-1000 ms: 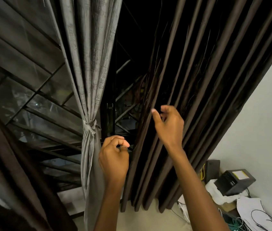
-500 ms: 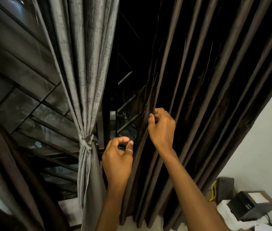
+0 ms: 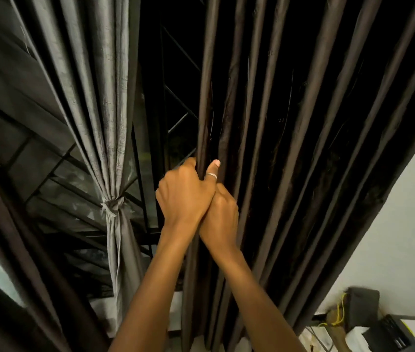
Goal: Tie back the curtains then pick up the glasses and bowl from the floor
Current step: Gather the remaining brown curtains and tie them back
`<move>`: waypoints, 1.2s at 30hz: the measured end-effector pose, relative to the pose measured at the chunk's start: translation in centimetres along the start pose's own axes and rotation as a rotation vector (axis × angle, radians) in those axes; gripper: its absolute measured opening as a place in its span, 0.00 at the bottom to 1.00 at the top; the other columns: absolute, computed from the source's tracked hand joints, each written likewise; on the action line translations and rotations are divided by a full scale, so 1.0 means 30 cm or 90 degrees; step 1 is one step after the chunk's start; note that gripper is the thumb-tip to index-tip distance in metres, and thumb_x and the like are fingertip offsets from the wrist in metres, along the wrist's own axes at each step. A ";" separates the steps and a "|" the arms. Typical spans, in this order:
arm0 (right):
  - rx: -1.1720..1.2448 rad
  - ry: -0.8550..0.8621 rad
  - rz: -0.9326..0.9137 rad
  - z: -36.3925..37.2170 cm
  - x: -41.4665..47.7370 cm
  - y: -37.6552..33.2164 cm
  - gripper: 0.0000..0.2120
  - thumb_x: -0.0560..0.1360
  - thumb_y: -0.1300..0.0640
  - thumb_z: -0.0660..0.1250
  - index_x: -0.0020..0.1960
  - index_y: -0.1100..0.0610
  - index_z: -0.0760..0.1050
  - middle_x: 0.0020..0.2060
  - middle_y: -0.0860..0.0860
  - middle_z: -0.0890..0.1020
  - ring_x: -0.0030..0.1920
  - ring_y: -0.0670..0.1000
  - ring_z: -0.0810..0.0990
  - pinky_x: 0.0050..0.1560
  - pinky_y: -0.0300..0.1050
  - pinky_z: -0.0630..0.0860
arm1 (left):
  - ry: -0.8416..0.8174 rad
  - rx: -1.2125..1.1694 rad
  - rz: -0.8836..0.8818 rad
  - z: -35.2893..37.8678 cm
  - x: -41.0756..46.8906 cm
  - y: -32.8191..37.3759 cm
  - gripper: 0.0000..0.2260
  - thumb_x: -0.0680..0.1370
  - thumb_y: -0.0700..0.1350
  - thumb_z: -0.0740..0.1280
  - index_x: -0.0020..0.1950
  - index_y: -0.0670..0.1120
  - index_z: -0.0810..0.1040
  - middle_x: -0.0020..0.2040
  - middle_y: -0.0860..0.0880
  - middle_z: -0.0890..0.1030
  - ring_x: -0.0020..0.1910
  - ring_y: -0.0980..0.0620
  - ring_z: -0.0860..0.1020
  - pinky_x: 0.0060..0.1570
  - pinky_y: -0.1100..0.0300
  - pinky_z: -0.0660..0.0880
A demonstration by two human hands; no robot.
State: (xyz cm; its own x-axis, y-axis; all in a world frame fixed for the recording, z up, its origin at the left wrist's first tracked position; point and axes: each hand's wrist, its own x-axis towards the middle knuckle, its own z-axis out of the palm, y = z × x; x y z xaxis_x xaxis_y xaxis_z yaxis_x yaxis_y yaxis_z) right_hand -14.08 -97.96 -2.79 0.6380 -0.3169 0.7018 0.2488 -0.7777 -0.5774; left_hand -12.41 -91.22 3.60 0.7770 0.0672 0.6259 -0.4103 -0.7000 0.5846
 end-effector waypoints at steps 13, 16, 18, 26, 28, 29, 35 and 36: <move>0.028 0.147 0.048 -0.232 0.163 0.094 0.16 0.77 0.46 0.71 0.59 0.55 0.81 0.51 0.48 0.84 0.46 0.43 0.82 0.48 0.41 0.80 | 0.024 0.079 -0.021 -0.074 -0.007 0.009 0.25 0.82 0.54 0.63 0.27 0.47 0.66 0.22 0.52 0.68 0.22 0.54 0.68 0.25 0.62 0.55; -0.035 0.074 0.084 -0.216 0.202 0.084 0.25 0.76 0.41 0.72 0.66 0.56 0.76 0.56 0.49 0.83 0.53 0.48 0.83 0.51 0.48 0.81 | 0.016 0.071 -0.010 -0.076 -0.011 0.012 0.25 0.82 0.54 0.63 0.27 0.48 0.64 0.22 0.52 0.67 0.22 0.55 0.68 0.26 0.62 0.55; -0.073 0.045 0.067 -0.200 0.225 0.089 0.21 0.77 0.44 0.71 0.63 0.55 0.77 0.53 0.50 0.84 0.52 0.51 0.84 0.47 0.50 0.82 | 0.012 0.066 -0.001 -0.077 -0.006 0.003 0.25 0.82 0.54 0.63 0.27 0.48 0.63 0.22 0.52 0.67 0.22 0.53 0.68 0.26 0.61 0.56; -0.092 0.053 0.147 -0.309 0.329 0.244 0.17 0.78 0.52 0.71 0.36 0.57 0.69 0.31 0.54 0.78 0.38 0.62 0.80 0.36 0.48 0.70 | 0.060 0.091 -0.074 -0.170 0.098 -0.176 0.25 0.81 0.58 0.62 0.28 0.45 0.67 0.25 0.49 0.72 0.30 0.42 0.74 0.31 0.55 0.66; -0.086 0.057 0.154 -0.322 0.336 0.254 0.23 0.78 0.53 0.72 0.32 0.55 0.62 0.26 0.50 0.71 0.29 0.54 0.74 0.30 0.44 0.64 | 0.055 0.097 -0.052 -0.173 0.117 -0.192 0.25 0.81 0.58 0.63 0.28 0.45 0.68 0.25 0.50 0.72 0.29 0.43 0.74 0.29 0.57 0.64; -0.084 0.062 0.157 -0.320 0.333 0.250 0.24 0.78 0.53 0.72 0.32 0.55 0.61 0.25 0.49 0.70 0.27 0.50 0.71 0.28 0.41 0.62 | 0.054 0.093 -0.037 -0.169 0.122 -0.195 0.25 0.81 0.57 0.63 0.28 0.46 0.67 0.26 0.49 0.73 0.29 0.43 0.75 0.29 0.57 0.64; -0.061 0.117 0.118 -0.269 0.236 0.172 0.21 0.79 0.56 0.71 0.33 0.54 0.64 0.26 0.48 0.70 0.27 0.48 0.69 0.31 0.42 0.63 | 0.062 0.078 -0.004 -0.123 0.113 -0.184 0.18 0.82 0.52 0.64 0.39 0.42 0.80 0.46 0.41 0.79 0.40 0.39 0.79 0.39 0.55 0.71; -0.060 0.119 0.100 -0.250 0.214 0.148 0.19 0.79 0.57 0.71 0.34 0.54 0.66 0.28 0.48 0.70 0.28 0.49 0.70 0.32 0.43 0.64 | 0.054 0.079 0.012 -0.111 0.107 -0.176 0.17 0.82 0.52 0.64 0.42 0.40 0.81 0.45 0.41 0.78 0.40 0.40 0.79 0.38 0.56 0.69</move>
State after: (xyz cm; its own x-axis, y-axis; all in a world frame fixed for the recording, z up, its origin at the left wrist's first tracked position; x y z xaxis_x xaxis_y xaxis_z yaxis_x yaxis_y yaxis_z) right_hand -14.36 -107.51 2.30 0.5156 -0.5256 0.6767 0.0826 -0.7556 -0.6498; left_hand -9.34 -84.95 4.25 0.7247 0.1091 0.6804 -0.3584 -0.7836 0.5074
